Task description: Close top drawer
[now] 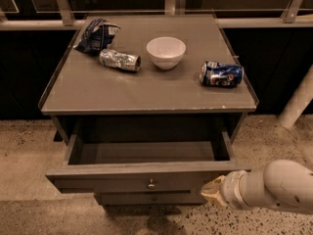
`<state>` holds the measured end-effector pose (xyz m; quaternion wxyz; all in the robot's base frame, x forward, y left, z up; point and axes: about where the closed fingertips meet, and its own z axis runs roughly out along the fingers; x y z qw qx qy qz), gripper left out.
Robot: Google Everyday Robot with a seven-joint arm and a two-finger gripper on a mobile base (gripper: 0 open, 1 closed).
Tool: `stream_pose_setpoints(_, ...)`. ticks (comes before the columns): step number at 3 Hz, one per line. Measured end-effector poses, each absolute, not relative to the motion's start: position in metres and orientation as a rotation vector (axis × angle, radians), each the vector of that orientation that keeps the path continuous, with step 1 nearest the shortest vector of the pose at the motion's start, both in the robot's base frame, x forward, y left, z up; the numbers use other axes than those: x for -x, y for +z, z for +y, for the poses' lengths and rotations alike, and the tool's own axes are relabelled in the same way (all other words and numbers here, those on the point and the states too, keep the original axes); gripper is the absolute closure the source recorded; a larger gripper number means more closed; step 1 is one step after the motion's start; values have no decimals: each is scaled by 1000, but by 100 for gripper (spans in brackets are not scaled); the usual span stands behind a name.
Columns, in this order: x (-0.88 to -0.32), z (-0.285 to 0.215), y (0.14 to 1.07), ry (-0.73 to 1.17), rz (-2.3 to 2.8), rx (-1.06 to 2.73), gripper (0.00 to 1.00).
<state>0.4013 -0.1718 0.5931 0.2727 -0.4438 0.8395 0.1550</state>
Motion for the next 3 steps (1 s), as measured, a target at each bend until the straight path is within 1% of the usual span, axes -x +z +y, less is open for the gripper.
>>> stream_pose_setpoints(1,-424,-160,603,316,2177,1242,100)
stream_pose_setpoints(2,-424,-160,603,316,2177,1242,100)
stream_pose_setpoints(3,-421,-163,601,367,2175,1217,100)
